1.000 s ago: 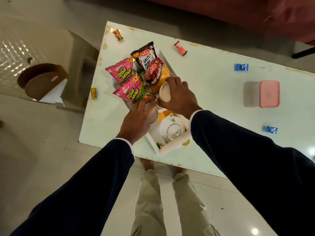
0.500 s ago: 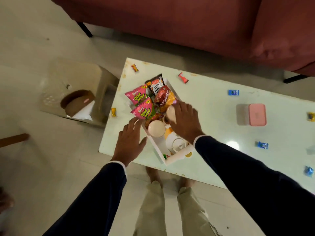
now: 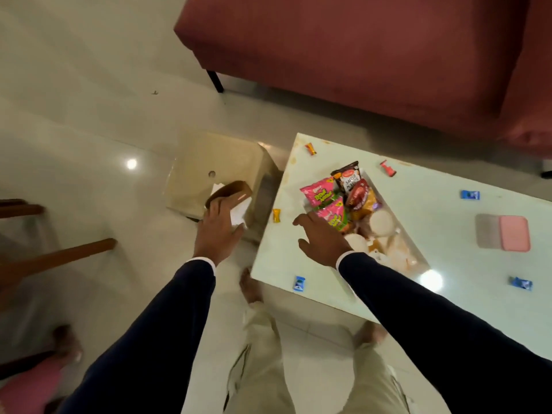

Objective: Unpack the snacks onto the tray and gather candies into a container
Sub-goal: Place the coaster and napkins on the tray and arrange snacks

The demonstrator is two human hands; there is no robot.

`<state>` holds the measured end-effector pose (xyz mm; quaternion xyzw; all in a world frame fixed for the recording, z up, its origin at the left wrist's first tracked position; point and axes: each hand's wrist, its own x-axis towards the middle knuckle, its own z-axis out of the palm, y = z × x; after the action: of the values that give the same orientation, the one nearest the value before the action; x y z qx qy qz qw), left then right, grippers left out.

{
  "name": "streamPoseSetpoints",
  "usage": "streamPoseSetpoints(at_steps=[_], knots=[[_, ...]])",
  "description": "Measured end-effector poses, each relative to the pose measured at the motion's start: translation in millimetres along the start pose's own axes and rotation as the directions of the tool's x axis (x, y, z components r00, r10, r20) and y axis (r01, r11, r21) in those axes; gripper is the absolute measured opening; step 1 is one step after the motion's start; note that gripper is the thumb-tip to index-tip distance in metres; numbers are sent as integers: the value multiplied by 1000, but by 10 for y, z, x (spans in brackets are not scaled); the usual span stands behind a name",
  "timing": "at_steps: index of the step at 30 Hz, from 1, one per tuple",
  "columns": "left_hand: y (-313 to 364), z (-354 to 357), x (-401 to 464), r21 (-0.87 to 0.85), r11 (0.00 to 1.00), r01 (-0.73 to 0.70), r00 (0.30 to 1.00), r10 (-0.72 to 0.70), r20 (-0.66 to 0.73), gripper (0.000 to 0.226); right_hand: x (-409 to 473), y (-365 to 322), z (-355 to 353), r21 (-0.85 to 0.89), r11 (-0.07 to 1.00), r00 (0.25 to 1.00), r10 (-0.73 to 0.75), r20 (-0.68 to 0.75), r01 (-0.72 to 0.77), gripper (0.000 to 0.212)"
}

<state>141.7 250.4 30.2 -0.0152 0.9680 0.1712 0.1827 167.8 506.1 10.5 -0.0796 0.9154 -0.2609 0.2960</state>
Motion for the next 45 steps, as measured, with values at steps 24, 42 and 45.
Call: streamPoseSetpoints(at_steps=[24,42,45], knots=[[-1545,565,1369,-466,884,45,988,30,152,40,2004,-1103,1418,724,523,771,637,18,-449,77],[-2297,398,1023,-917,18,398,899,-207,386,46,2375,-1035,1556,745,404,604,797,-2,-531,87],[-2281,430,961,-918,2,395,895,-225,385,39,2275,-1012,1554,816,343,611,791,16,-465,74]])
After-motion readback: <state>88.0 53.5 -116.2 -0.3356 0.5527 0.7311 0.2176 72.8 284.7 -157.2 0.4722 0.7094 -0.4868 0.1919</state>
